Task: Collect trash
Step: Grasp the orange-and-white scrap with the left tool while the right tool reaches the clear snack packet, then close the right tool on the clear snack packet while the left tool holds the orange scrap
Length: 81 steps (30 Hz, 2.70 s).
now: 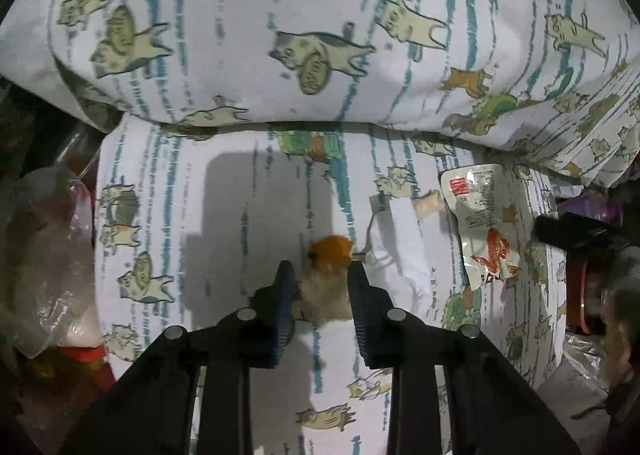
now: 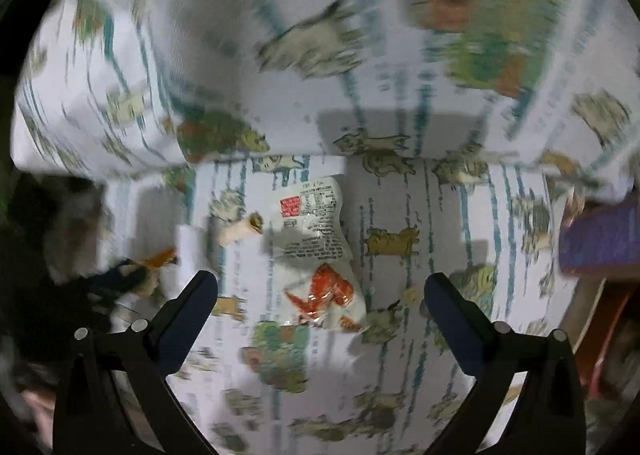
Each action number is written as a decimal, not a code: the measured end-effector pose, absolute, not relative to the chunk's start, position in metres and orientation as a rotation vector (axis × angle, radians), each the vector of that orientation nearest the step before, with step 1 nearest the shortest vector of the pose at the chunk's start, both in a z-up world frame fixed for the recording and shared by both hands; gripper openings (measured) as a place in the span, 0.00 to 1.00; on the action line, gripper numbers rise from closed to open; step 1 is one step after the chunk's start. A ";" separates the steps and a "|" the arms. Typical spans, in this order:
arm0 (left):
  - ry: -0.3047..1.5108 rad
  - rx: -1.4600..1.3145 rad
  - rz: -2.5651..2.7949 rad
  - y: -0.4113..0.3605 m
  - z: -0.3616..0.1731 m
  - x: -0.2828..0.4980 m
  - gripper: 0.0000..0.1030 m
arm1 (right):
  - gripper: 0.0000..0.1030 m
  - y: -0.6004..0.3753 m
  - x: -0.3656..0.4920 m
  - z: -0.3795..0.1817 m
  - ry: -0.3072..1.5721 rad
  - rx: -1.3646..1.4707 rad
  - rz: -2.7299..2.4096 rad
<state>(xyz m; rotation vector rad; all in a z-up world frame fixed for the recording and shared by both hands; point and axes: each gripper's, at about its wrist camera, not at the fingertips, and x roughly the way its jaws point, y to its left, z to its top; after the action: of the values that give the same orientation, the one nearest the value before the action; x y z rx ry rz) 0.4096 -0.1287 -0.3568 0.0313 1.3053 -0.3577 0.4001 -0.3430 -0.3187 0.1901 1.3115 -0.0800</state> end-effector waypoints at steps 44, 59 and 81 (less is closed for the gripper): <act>1.320 -0.080 -0.332 -0.127 -0.369 0.417 0.07 | 0.46 -0.373 0.389 -0.295 1.314 0.334 -0.082; 1.293 0.031 -0.299 -0.133 -0.370 0.418 0.21 | 0.46 -0.367 0.380 -0.279 1.270 0.348 -0.070; 1.222 -0.003 -0.332 -0.139 -0.339 0.413 0.11 | 0.42 -0.347 0.381 -0.280 1.268 0.381 0.038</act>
<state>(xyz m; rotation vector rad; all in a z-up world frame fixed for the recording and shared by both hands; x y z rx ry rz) 0.4134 -0.1392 -0.3394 -0.0026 1.2215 -0.3323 0.3807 -0.3472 -0.2802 0.3809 1.2681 0.0381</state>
